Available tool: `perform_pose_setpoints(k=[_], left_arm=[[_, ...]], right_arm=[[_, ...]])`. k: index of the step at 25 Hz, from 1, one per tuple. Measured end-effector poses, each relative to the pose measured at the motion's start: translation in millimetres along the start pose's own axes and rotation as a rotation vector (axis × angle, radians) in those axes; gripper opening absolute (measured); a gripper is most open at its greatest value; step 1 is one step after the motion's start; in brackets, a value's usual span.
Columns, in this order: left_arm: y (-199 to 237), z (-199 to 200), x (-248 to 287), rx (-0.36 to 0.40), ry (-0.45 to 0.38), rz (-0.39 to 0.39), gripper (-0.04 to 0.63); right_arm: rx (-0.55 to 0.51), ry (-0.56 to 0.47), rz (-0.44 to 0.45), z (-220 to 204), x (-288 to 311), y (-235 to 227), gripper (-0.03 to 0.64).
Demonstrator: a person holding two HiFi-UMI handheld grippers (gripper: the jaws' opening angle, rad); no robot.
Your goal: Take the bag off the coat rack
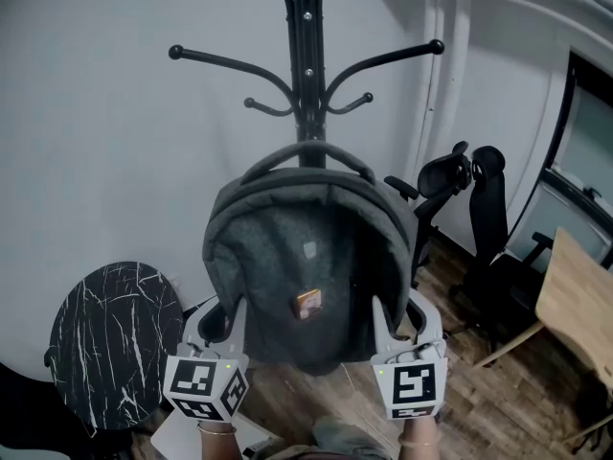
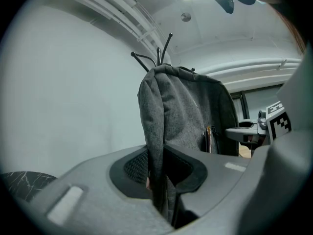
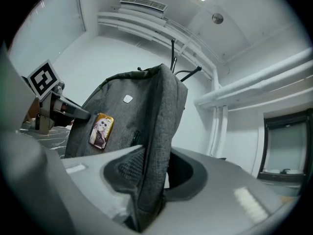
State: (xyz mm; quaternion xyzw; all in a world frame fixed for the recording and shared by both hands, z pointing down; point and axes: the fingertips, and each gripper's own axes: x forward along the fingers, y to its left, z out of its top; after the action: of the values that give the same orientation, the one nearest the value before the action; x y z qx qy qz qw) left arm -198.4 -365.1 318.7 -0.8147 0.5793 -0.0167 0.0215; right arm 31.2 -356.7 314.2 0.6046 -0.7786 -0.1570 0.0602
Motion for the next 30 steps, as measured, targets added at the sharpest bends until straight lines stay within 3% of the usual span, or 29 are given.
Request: perform_pose_setpoints(k=[30], left_arm=[[-22.3, 5.4, -75.0, -0.015, -0.002, -0.027, 0.069]], right_arm=[[0.021, 0.042, -0.012, 12.8, -75.0, 20.2, 0.110]])
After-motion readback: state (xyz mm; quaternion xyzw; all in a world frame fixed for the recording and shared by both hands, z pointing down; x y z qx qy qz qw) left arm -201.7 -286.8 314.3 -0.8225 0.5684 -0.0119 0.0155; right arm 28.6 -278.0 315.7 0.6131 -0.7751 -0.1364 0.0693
